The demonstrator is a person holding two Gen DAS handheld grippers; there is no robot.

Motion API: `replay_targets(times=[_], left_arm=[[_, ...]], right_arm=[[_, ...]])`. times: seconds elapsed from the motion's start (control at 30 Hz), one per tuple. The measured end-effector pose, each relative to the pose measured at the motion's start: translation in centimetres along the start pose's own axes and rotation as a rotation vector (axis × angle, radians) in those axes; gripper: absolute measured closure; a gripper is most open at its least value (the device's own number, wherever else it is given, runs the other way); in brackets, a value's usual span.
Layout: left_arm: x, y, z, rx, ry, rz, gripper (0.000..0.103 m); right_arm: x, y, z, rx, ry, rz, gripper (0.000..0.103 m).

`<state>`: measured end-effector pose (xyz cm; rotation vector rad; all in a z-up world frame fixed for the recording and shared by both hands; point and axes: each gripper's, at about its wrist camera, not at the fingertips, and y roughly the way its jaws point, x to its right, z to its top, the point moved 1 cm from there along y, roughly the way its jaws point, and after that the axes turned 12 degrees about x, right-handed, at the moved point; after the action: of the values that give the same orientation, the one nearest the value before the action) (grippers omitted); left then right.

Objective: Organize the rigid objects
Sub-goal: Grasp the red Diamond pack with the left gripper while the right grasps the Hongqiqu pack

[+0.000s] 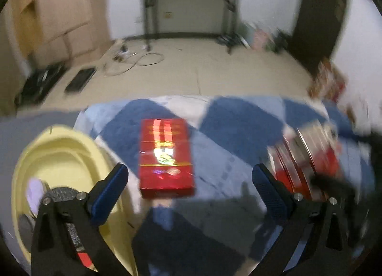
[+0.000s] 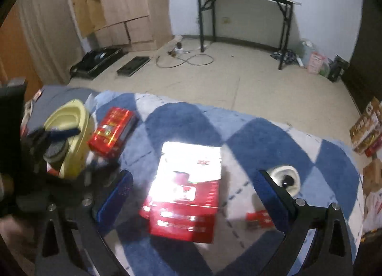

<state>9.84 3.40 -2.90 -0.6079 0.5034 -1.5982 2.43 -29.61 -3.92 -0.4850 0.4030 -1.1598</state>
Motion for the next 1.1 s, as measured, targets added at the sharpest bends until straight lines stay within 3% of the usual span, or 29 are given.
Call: replay_targets(times=[0.07,0.13,0.2,0.27,0.37,0.5,0.57,0.6,0.67,0.7,0.8,0.9,1.1], left_arm=[[-1.6,0.4,0.0,0.012,-0.111,-0.011,0.000],[-2.0,1.1,-0.1,0.030,-0.143,-0.032,0.000],[-1.7,1.8,-0.4,0.024,-0.143,-0.045,0.000],[-1.3,2.7,-0.7,0.028,-0.137,-0.033,0.000],[-0.5,3.7,-0.9,0.050,-0.143,-0.075,0.000],[0.6,4.1,-1.5,0.046,-0.086,-0.009,0.001],[0.6,4.0,-1.6,0.036,-0.072,-0.008,0.006],[0.7,4.1,-1.5,0.030,-0.068,0.011,0.010],[0.3,4.2,-1.5,0.016,-0.055,0.076,0.038],[0.1,4.2,-1.5,0.015,-0.050,0.097,0.045],[-0.3,3.7,-1.5,0.026,-0.067,0.061,0.045],[0.1,2.7,-1.2,0.033,-0.095,-0.026,0.045],[0.5,-1.3,0.5,0.123,-0.076,-0.041,0.045]], right_arm=[[0.2,-0.4,0.3,-0.025,-0.024,-0.011,0.000],[0.6,-0.6,1.0,-0.033,-0.033,-0.033,0.000],[0.7,-0.4,1.6,-0.035,-0.034,-0.026,0.000],[-0.6,2.6,2.8,-0.047,-0.050,-0.020,0.000],[-1.1,3.9,3.1,-0.073,-0.068,-0.014,0.002],[-2.2,3.9,3.7,-0.089,-0.080,-0.003,0.012],[-2.3,4.0,3.8,-0.102,-0.098,0.003,0.031],[-2.4,3.9,3.8,-0.109,-0.103,0.003,0.036],[-2.3,4.1,3.8,-0.117,-0.112,-0.002,0.043],[-2.5,4.4,3.8,-0.119,-0.112,-0.004,0.044],[-2.3,4.1,4.1,-0.105,-0.109,0.001,0.046],[-2.2,4.1,4.2,-0.095,-0.116,-0.006,0.046],[-1.8,2.8,4.4,-0.046,-0.087,0.028,0.046]])
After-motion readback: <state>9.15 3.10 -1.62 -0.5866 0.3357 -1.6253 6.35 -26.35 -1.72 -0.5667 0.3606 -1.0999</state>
